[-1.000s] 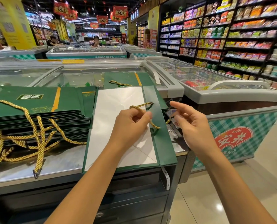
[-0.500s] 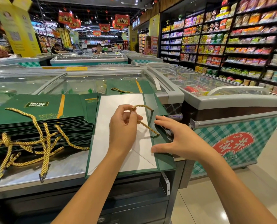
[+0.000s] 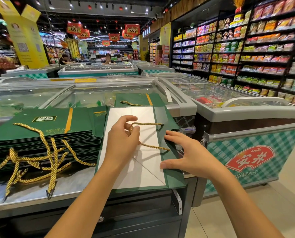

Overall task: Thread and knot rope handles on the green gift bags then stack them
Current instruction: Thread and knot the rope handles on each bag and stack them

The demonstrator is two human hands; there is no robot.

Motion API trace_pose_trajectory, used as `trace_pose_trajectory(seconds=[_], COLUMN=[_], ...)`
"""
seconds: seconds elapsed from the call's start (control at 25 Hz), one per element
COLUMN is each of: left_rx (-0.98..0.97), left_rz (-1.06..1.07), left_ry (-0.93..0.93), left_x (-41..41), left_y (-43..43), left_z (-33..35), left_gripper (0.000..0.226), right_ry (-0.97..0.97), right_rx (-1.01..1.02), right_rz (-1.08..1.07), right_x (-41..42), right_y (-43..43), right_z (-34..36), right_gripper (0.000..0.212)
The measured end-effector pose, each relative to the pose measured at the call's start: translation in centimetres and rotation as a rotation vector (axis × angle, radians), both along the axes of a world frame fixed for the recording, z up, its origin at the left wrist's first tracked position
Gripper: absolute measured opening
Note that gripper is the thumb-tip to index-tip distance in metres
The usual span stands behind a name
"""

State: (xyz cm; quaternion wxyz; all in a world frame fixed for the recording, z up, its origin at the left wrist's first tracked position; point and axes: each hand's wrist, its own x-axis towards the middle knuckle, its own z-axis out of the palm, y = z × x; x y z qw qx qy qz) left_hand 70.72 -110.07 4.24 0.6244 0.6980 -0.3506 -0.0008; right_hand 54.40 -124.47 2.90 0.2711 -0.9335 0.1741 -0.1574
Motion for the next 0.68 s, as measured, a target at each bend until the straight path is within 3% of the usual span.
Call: trace_pose_trajectory(seconds=[0.16, 0.4, 0.68], left_rx=[0.13, 0.246, 0.407], left_rz=[-0.013, 0.018, 0.188], left_ry=[-0.077, -0.436, -0.528], left_x=[1.3, 2.4, 1.7], left_y=[2.1, 2.9, 5.5], left_z=[-0.1, 0.0, -1.1], left_gripper=[0.025, 0.021, 0.014], right_ry=[0.007, -0.006, -0.114], right_rx=[-0.001, 0.019, 0.129], right_rz=[0.003, -0.001, -0.025], right_x=[0.1, 0.2, -0.2], right_y=[0.1, 0.1, 0.0], right_z=[0.2, 0.2, 0.0], right_gripper=[0.113, 0.116, 0.113])
